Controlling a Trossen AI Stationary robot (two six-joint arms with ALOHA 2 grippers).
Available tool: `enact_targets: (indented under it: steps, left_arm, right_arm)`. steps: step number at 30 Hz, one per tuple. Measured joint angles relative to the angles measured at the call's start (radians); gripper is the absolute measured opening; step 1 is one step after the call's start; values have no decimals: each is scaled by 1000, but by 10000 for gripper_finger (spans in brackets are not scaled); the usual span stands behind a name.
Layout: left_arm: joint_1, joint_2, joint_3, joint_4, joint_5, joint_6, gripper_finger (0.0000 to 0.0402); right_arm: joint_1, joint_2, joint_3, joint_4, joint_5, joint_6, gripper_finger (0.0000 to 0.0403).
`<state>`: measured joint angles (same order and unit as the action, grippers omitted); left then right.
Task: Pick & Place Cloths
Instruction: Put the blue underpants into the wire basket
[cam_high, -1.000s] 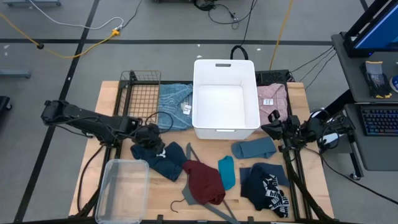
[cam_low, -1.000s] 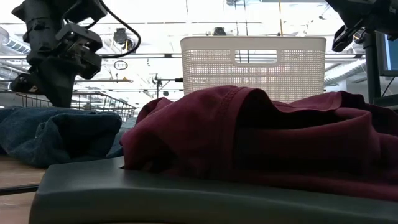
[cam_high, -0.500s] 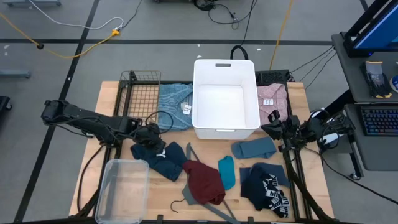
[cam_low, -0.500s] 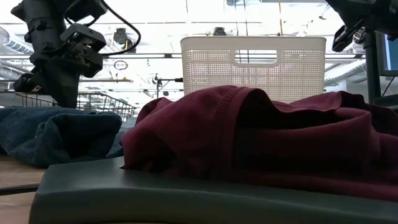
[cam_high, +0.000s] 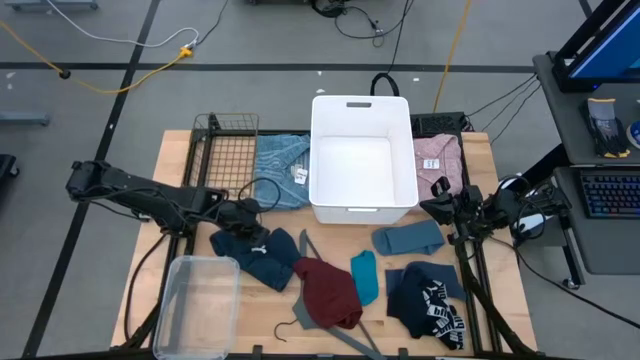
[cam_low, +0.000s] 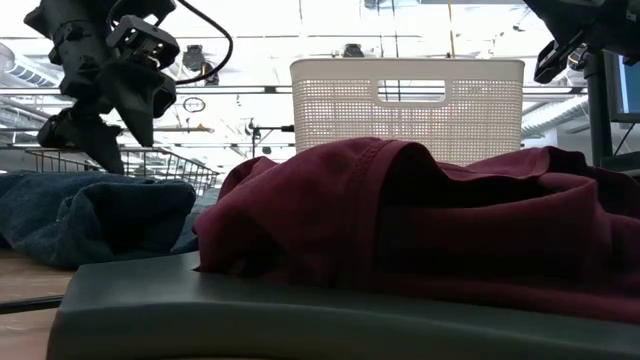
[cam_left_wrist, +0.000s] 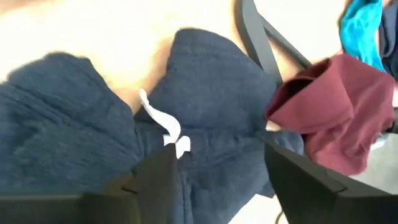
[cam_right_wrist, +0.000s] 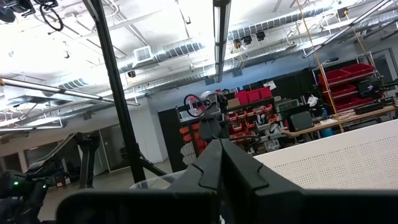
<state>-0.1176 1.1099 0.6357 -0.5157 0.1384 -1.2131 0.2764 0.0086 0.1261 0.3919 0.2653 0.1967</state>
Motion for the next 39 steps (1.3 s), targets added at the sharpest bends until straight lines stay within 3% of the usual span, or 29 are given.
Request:
enact_targets:
  steps: [8,17,22,39]
  left_arm:
    - [1,-63,11,-13,-16,17,282]
    - [1,-75,167,-225,-142,301,282]
    - [-2,-73,175,-286,-149,349,282]
    - [-10,198,171,-391,-171,538,282]
  right_arm:
    - [0,0,0,0,0,-7,4]
    - [0,0,0,0,0,-7,4]
    - [0,0,0,0,0,-7,4]
    - [0,0,0,0,0,0,4]
